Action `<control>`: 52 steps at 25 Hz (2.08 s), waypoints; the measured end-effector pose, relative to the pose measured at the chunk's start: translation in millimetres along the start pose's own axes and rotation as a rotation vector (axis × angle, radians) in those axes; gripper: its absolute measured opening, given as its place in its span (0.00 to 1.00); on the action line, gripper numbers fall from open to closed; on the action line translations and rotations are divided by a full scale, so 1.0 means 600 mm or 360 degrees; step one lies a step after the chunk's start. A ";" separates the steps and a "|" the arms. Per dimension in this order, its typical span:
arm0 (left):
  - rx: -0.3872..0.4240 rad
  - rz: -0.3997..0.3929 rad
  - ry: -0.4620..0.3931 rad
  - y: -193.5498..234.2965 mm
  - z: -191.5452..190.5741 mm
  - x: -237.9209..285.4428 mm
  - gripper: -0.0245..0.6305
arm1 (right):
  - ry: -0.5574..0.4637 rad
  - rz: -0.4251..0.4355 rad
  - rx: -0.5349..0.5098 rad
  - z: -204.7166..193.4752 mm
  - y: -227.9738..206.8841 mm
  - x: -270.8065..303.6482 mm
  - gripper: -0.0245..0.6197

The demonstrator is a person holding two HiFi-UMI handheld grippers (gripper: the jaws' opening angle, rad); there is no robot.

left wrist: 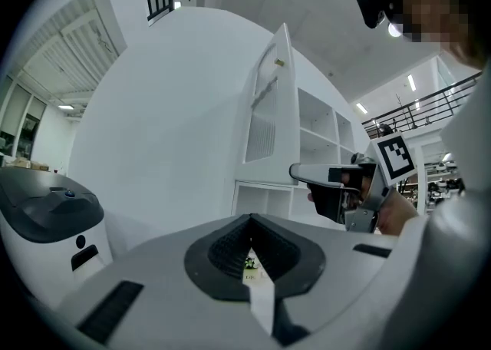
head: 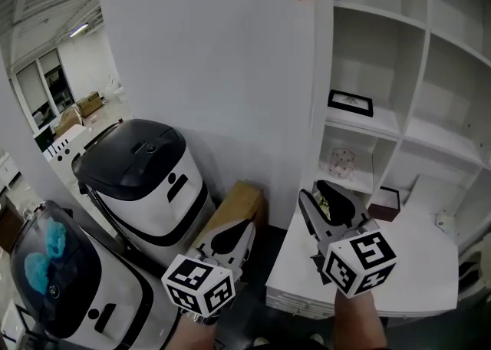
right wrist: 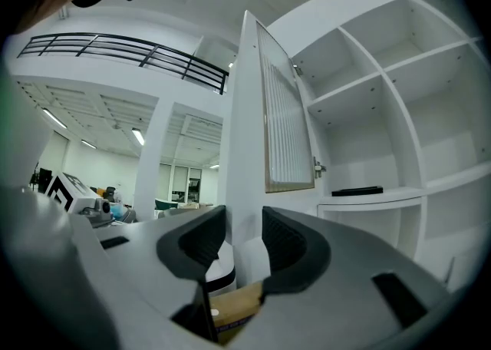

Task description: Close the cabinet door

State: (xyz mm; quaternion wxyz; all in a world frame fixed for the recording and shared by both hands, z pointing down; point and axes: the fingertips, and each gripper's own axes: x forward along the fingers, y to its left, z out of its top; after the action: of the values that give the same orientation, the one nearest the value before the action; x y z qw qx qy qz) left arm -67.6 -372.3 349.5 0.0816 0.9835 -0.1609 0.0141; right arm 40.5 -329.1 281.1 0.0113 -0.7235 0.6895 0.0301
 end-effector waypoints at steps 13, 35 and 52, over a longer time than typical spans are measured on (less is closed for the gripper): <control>0.0013 -0.0281 0.0048 -0.082 -0.016 0.087 0.04 | 0.0070 -0.0330 -0.0149 0.008 -0.125 -0.086 0.15; 0.0033 -0.0374 0.0099 -0.214 -0.022 0.257 0.04 | 0.0079 -0.0428 -0.0025 0.000 -0.370 -0.123 0.17; 0.0029 -0.0283 0.0141 -0.228 -0.041 0.337 0.04 | 0.0080 -0.0538 -0.0109 -0.003 -0.492 -0.096 0.20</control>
State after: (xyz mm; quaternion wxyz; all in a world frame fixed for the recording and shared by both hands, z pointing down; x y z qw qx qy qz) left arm 167.9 -303.9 363.2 0.0805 0.9930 -0.0689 0.0519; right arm 332.7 -257.1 279.2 -0.0257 -0.8297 0.5566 0.0330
